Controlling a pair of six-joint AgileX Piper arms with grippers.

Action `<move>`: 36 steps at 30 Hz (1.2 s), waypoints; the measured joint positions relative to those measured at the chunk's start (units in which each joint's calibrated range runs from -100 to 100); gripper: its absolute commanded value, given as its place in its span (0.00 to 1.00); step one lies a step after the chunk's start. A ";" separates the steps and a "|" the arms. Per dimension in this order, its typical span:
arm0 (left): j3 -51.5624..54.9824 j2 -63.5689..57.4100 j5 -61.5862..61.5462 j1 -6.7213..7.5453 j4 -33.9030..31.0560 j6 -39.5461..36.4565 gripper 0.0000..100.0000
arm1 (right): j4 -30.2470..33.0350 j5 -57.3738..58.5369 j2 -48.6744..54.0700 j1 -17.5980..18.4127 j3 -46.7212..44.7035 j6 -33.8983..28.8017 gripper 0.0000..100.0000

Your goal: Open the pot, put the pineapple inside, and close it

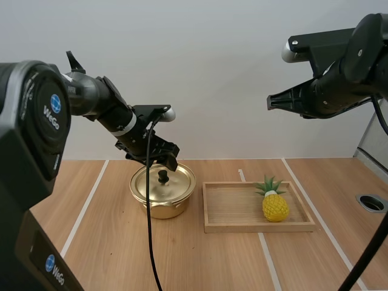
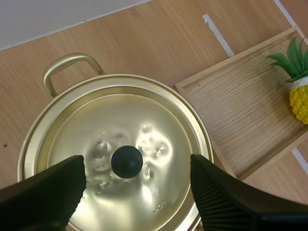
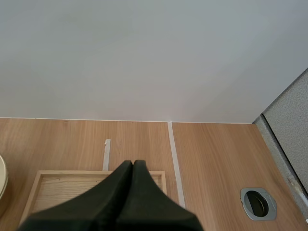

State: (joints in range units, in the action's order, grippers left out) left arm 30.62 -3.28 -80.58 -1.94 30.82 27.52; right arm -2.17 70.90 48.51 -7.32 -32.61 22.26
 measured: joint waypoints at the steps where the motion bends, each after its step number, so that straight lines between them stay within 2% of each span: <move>1: 0.00 0.60 0.00 0.00 0.12 0.11 1.00 | -0.12 0.00 0.00 0.00 0.00 0.00 0.00; 11: 0.29 4.98 0.73 0.00 0.32 1.07 1.00 | -2.08 0.00 0.00 0.00 0.00 0.00 0.00; 19: 0.73 5.16 4.70 0.00 0.67 3.02 1.00 | -2.18 0.15 0.00 0.00 0.00 0.00 0.00; 35: 0.73 5.16 4.86 0.00 0.67 3.96 1.00 | -2.18 3.69 0.00 0.00 0.00 0.00 0.00; 36: 0.73 5.16 4.86 0.00 0.67 3.96 0.93 | -2.18 3.93 0.00 0.00 0.00 0.00 0.00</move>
State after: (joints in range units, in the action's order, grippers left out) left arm 31.36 1.87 -75.72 -1.94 31.49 31.48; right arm -4.35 74.83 48.51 -7.32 -32.61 22.26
